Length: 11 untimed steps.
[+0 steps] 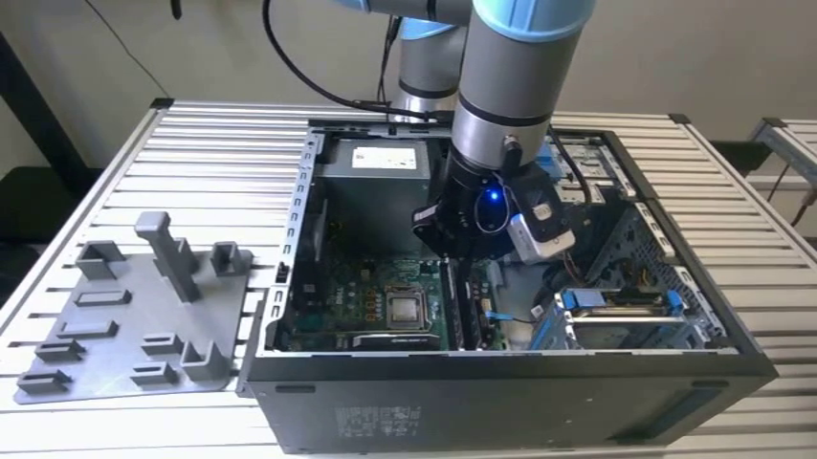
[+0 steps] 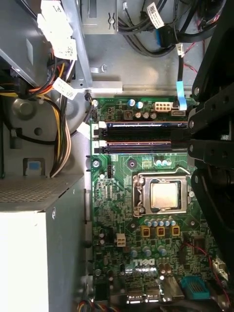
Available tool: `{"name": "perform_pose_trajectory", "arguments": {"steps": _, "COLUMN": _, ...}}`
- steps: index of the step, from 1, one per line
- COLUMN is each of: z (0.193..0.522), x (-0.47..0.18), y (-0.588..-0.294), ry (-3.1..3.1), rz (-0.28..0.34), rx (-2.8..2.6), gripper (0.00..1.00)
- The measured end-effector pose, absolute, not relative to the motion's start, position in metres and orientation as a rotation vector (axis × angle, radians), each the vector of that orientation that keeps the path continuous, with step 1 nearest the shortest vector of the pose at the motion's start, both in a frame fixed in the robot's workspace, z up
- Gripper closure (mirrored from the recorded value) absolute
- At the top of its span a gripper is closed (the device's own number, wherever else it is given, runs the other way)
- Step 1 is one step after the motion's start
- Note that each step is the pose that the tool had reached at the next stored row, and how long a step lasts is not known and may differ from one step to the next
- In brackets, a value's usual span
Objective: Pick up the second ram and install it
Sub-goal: 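Insert the second ram into the second slot, then press down the second ram until it locks into place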
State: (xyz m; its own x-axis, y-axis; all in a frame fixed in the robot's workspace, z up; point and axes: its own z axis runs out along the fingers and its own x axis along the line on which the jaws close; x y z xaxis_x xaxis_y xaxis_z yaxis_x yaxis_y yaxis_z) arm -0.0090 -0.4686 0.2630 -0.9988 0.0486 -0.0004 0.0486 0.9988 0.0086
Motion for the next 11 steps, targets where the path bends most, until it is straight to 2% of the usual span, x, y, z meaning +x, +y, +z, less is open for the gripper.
{"name": "perform_pose_trajectory", "arguments": {"steps": 11, "z": 0.263, "x": -0.0089, "y": -0.4686, "ry": 3.14, "rz": 0.021, "rx": 0.076, "gripper": 0.89}}
